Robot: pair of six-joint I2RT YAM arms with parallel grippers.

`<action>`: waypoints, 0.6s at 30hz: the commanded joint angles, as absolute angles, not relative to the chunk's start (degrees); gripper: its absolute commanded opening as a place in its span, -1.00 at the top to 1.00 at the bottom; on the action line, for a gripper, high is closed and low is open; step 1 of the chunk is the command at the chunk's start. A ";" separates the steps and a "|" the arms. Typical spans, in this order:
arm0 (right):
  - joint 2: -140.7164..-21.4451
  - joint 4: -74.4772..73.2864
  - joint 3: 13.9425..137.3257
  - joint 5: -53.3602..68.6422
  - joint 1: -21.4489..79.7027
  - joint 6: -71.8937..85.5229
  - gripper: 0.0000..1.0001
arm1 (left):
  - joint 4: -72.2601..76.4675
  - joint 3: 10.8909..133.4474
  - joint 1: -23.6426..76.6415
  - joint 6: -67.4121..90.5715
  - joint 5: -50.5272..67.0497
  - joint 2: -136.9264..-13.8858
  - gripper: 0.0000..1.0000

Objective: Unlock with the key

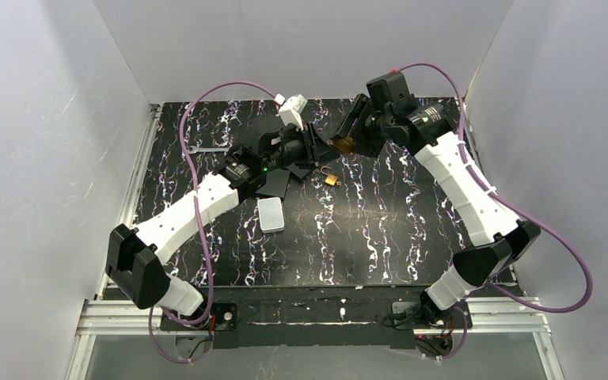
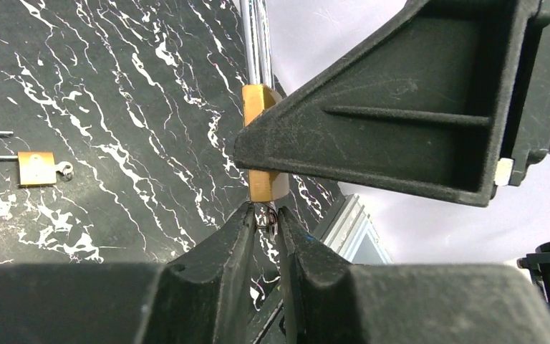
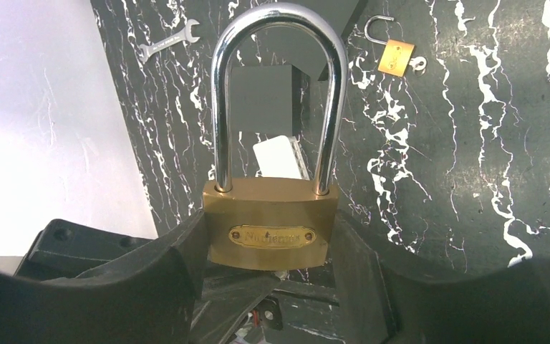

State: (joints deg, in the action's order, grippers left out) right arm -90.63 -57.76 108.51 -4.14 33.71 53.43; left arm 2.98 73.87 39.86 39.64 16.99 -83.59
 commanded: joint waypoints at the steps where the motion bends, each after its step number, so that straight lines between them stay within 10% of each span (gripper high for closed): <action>1: -87.23 -51.83 109.42 -2.66 33.40 54.48 0.97 | 3.67 76.38 39.70 38.62 16.29 -83.52 0.68; 5: -87.19 -51.57 109.11 -2.36 33.39 54.76 0.97 | 3.69 76.35 39.66 39.19 16.43 -83.63 1.00; 18: -84.32 -42.50 103.66 3.16 33.40 56.86 0.97 | 3.69 81.68 39.59 43.46 13.50 -85.82 1.00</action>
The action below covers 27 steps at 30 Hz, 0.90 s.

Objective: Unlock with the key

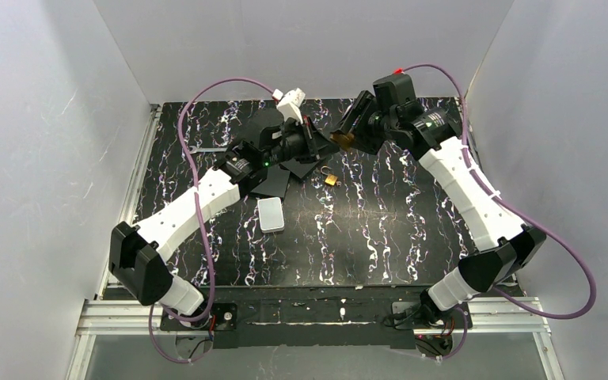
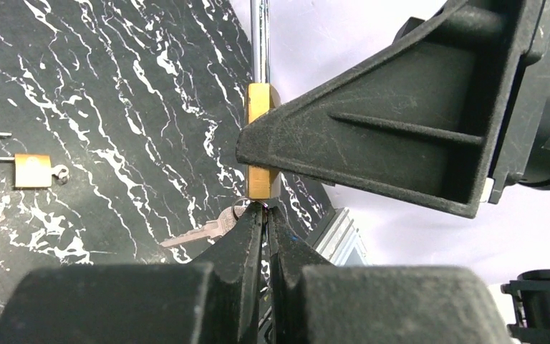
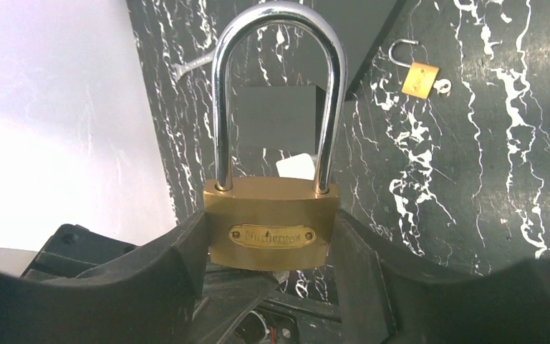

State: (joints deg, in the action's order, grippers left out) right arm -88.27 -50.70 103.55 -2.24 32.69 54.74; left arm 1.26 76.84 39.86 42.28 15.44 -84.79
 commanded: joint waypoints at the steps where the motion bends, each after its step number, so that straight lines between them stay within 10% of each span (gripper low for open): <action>1: -84.53 -42.87 104.01 3.04 33.40 56.79 0.97 | 3.69 82.19 39.63 43.55 13.65 -86.07 1.00; 10: -85.47 -46.00 106.95 1.65 33.24 57.39 0.97 | 4.29 81.43 39.64 42.03 15.82 -84.90 0.97; 16: -87.48 -51.85 111.16 -1.69 32.95 56.34 0.97 | 3.59 77.69 39.62 37.44 16.81 -80.77 -0.04; 27: -87.62 -51.83 111.43 -1.07 32.87 57.10 0.97 | 3.32 74.49 39.64 34.93 17.29 -79.61 0.10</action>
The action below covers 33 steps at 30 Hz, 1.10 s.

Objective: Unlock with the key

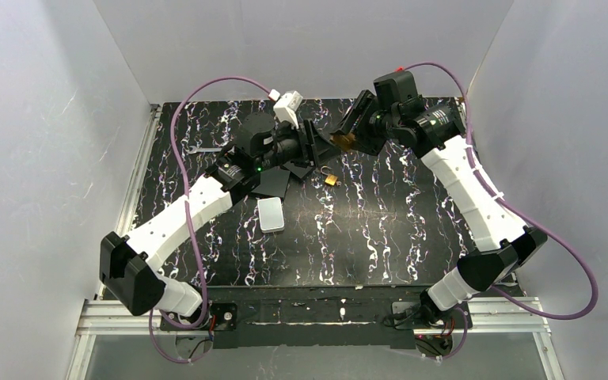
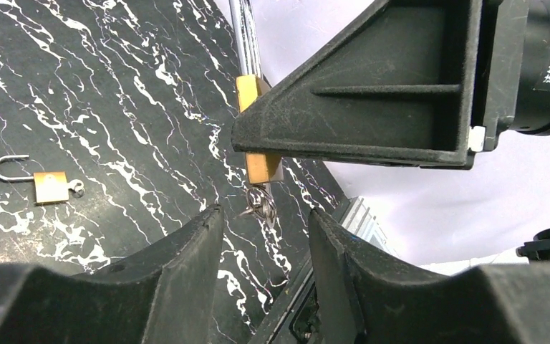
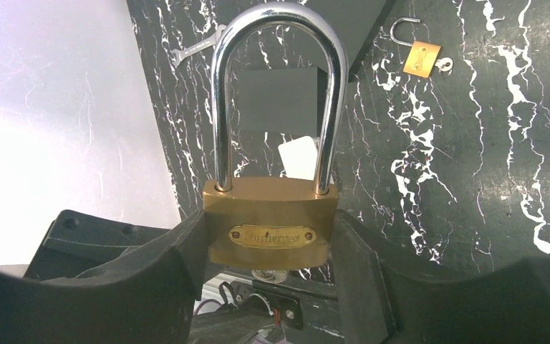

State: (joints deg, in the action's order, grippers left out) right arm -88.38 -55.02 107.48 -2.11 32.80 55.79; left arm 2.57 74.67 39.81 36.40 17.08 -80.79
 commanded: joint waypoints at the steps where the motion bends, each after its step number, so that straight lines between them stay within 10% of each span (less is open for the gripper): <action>1: -87.63 -51.83 111.51 -0.91 32.87 57.13 0.97 | 3.34 74.75 39.59 35.27 17.31 -80.09 0.11; 12: -86.84 -51.63 110.48 -0.88 32.87 57.81 0.97 | 3.87 77.24 40.12 38.08 17.65 -83.78 0.31; 19: -86.41 -50.84 109.40 -0.46 32.87 58.13 0.97 | 3.95 77.41 40.24 39.53 15.82 -84.21 1.00; 33: -83.96 -43.00 105.16 2.92 32.87 57.23 0.97 | 6.47 79.17 40.04 45.56 16.17 -83.42 1.00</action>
